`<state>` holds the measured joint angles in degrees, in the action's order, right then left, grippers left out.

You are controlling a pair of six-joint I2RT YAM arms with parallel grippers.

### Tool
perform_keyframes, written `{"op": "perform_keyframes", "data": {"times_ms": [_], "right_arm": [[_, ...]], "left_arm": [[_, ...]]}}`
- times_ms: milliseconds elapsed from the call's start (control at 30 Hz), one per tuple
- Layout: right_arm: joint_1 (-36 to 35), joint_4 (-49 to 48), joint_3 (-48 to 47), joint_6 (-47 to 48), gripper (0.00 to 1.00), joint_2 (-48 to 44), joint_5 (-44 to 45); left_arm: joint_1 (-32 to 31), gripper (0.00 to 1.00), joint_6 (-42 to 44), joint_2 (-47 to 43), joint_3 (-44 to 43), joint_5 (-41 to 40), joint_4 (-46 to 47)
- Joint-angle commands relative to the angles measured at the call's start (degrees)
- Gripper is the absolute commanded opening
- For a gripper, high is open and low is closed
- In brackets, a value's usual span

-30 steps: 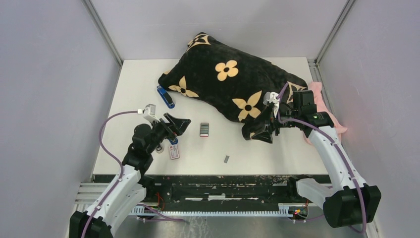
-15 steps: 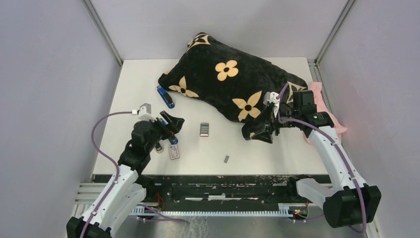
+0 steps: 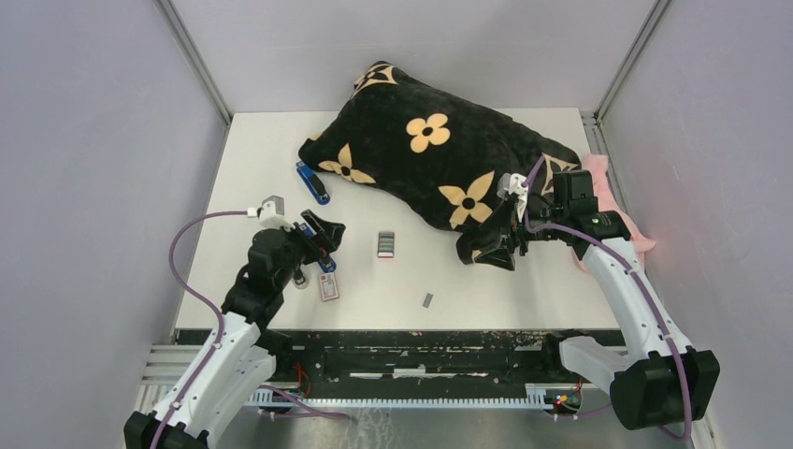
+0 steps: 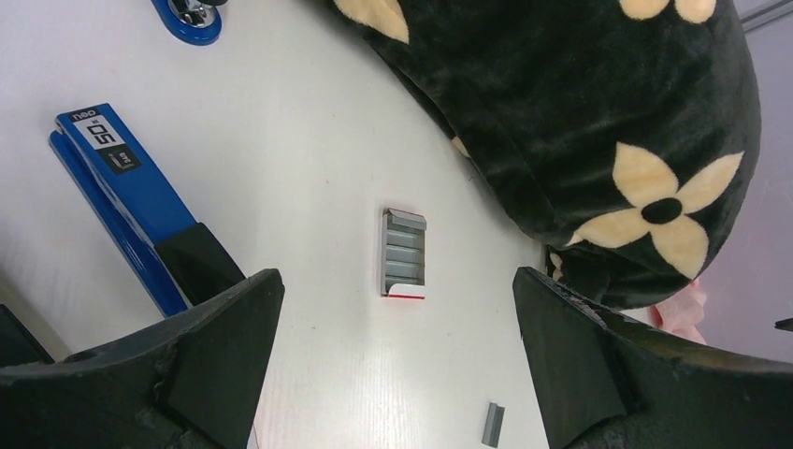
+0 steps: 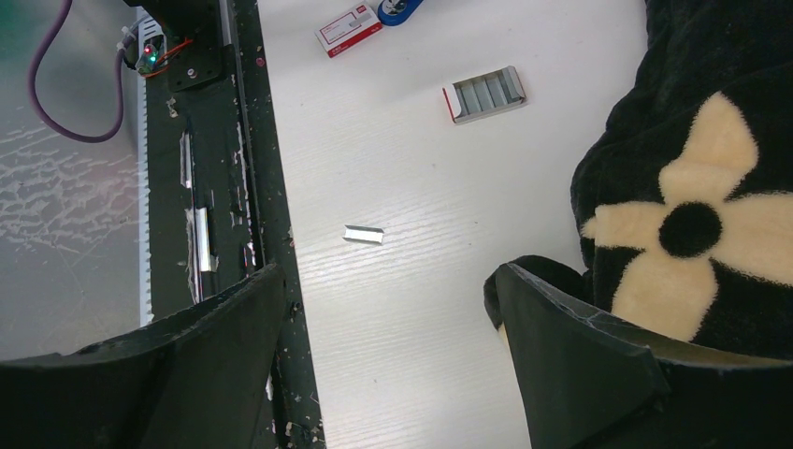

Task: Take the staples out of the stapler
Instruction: Pick up the stapler from the center of the board.

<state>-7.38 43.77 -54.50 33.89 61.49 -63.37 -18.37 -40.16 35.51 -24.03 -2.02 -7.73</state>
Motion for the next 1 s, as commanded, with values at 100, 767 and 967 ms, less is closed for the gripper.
{"op": "perform_keyframes", "data": {"times_ms": [100, 767, 967], "right_arm": [[0.26, -1.48, -0.17, 0.39, 0.89, -0.72, -1.86], [0.27, -1.70, -0.08, 0.28, 0.90, -0.41, -2.01], [0.26, -1.73, -0.14, 0.22, 0.90, -0.54, -1.77]], "left_arm": [[-0.13, 0.99, 2.02, -0.38, -0.27, -2.55, 1.40], [-7.53, 0.99, -3.62, 11.33, -9.80, -24.83, -13.22], [-11.61, 0.99, -5.36, 15.04, -10.87, -30.38, -14.07]]}}
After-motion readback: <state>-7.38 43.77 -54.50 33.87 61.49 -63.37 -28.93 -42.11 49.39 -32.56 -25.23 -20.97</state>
